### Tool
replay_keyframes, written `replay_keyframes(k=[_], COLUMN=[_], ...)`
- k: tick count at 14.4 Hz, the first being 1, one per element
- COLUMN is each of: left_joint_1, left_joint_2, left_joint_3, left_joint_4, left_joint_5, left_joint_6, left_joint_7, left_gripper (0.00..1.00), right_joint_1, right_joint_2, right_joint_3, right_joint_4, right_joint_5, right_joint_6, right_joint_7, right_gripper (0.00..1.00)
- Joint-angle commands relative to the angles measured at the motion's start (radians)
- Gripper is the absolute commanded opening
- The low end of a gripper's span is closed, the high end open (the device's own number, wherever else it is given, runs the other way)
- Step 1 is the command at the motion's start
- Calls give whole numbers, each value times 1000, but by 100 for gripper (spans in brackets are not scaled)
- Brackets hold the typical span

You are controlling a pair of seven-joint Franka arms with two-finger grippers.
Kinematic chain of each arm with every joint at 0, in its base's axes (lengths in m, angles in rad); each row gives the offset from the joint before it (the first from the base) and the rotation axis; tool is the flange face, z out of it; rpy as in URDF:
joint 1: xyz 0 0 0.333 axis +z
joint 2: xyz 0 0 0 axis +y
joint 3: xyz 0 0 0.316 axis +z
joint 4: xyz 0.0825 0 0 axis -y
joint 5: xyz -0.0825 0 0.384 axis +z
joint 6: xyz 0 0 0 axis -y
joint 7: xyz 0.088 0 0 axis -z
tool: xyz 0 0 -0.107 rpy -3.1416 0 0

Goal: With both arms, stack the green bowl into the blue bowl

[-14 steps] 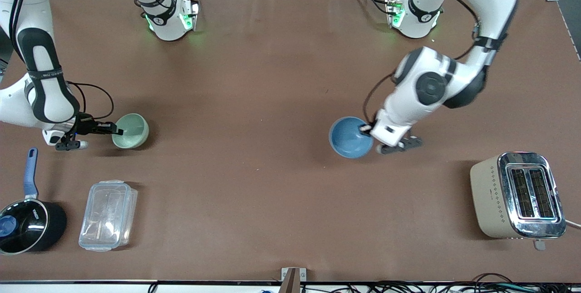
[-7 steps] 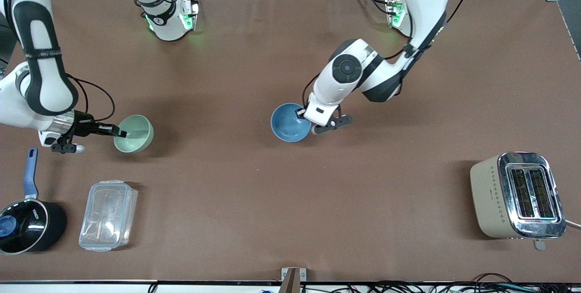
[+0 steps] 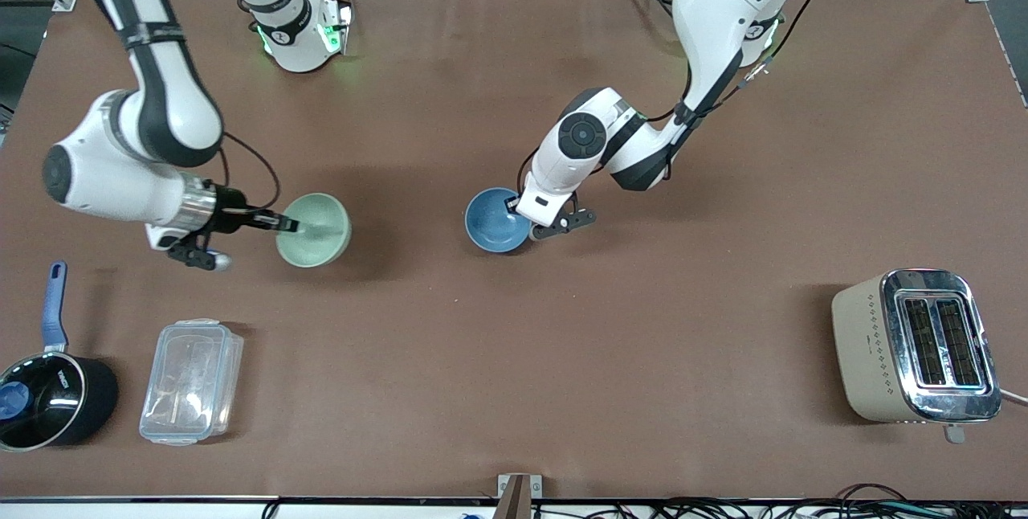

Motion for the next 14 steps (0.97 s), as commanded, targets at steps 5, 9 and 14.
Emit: replay_keyframes(k=[5,9,14], left_joint_1=[25,143,255], left_joint_2=[-132,-203,-308], left_joint_3=[45,39,44], left_joint_4=[51,314,427], left_joint_5=[7,53,94], left_joint_6=[-103,-581,-813], left_joint_7=[0,136,285], left_gripper=[100,100,100], right_joint_1=[-1,34,72], right_joint_2=[-22,9,122], right_joint_3=[339,415,424], right_joint_4=[-30,-36,-45], right_joint_5=[-10,-11,-13], right_joint_6=[220,272,444], right_joint_7=[363,416,416], right_gripper=[1,2,2])
